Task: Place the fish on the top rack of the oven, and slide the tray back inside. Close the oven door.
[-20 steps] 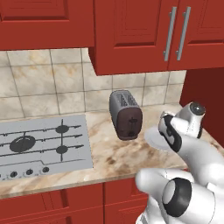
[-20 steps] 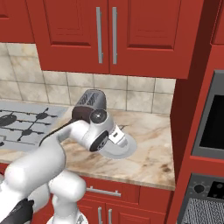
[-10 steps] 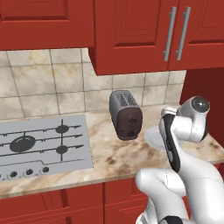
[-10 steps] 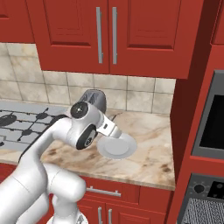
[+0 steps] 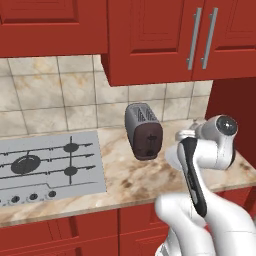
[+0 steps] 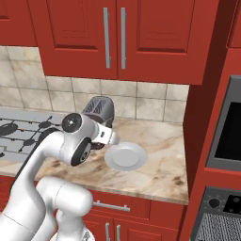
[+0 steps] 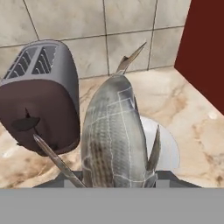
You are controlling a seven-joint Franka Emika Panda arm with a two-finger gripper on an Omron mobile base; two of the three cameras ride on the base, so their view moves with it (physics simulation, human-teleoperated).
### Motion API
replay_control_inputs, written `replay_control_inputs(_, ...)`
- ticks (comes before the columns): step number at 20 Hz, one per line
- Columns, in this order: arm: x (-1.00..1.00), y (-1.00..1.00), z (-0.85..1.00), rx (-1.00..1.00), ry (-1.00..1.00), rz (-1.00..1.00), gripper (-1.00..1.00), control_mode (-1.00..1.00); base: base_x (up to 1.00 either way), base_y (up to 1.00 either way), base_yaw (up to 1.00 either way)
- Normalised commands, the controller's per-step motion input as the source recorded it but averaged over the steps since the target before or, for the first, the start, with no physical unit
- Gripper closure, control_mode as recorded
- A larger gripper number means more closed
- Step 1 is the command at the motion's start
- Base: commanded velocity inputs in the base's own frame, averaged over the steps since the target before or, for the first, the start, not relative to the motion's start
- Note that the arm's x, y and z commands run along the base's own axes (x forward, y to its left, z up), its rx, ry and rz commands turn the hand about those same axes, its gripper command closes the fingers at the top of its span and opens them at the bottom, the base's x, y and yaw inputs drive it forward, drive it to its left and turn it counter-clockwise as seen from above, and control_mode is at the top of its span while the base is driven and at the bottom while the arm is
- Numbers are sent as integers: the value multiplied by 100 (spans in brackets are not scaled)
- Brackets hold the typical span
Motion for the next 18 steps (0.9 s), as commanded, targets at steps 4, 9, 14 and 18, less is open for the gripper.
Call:
replay_control_inputs(4,-17,21,0,-4,0,11,100,100,-21,6,5)
replay_control_inputs(9,0,0,0,0,0,0,100,100,-54,-4,-21)
replay_control_inputs(14,0,0,0,0,0,0,100,100,-36,-18,-52)
replay_control_inputs(18,0,0,0,0,0,0,100,100,-8,-28,-66)
